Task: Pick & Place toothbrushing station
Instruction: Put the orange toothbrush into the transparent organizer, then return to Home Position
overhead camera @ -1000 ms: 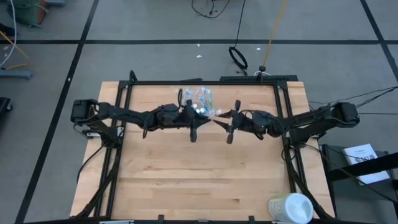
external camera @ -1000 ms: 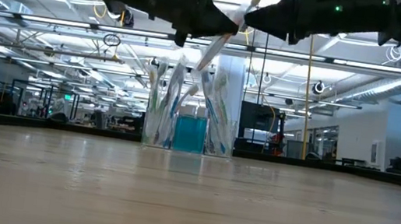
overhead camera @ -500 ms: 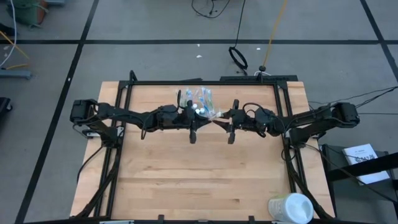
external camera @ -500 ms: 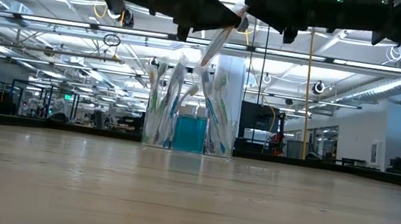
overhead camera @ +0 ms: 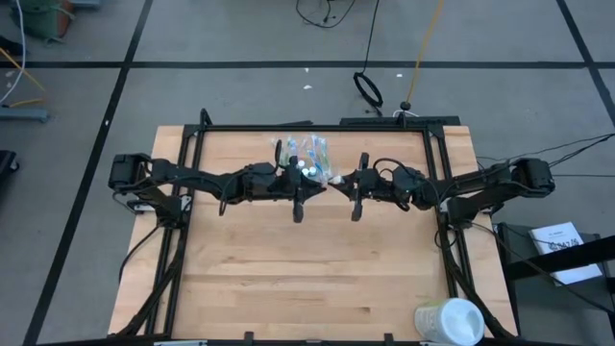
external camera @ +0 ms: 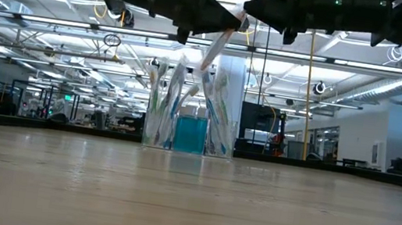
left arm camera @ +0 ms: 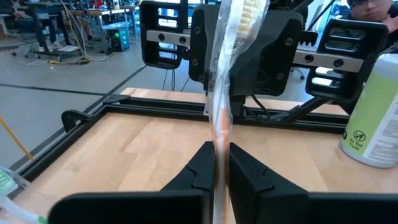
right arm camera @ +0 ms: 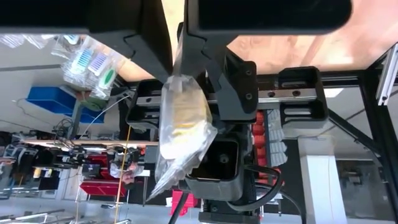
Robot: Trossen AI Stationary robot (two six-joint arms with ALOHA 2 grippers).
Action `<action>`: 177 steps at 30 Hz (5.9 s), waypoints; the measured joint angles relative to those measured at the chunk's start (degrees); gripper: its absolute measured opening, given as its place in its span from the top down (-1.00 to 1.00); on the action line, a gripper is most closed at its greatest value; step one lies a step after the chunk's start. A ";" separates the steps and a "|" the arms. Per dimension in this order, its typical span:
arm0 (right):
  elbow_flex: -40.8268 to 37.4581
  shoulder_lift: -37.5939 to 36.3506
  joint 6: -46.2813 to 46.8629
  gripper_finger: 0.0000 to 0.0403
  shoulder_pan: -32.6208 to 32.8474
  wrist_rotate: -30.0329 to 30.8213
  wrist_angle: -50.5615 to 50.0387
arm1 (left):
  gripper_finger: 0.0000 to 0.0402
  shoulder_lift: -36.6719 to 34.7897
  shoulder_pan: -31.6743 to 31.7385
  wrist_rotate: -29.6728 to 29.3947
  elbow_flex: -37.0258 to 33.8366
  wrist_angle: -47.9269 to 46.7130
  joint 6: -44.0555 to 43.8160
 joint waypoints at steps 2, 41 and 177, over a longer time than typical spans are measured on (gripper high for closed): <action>0.04 0.00 0.10 0.91 0.02 -0.07 -0.09 | 0.82 0.00 0.00 -0.08 0.00 -0.07 -0.06; 5.59 0.41 2.36 0.98 -16.80 -1.53 -24.92 | 0.17 0.00 -0.17 -15.17 0.00 -17.57 -9.35; -35.06 -72.63 13.05 0.30 -17.27 -3.04 -36.28 | 0.17 -89.53 -0.87 -25.44 -48.57 -29.88 2.78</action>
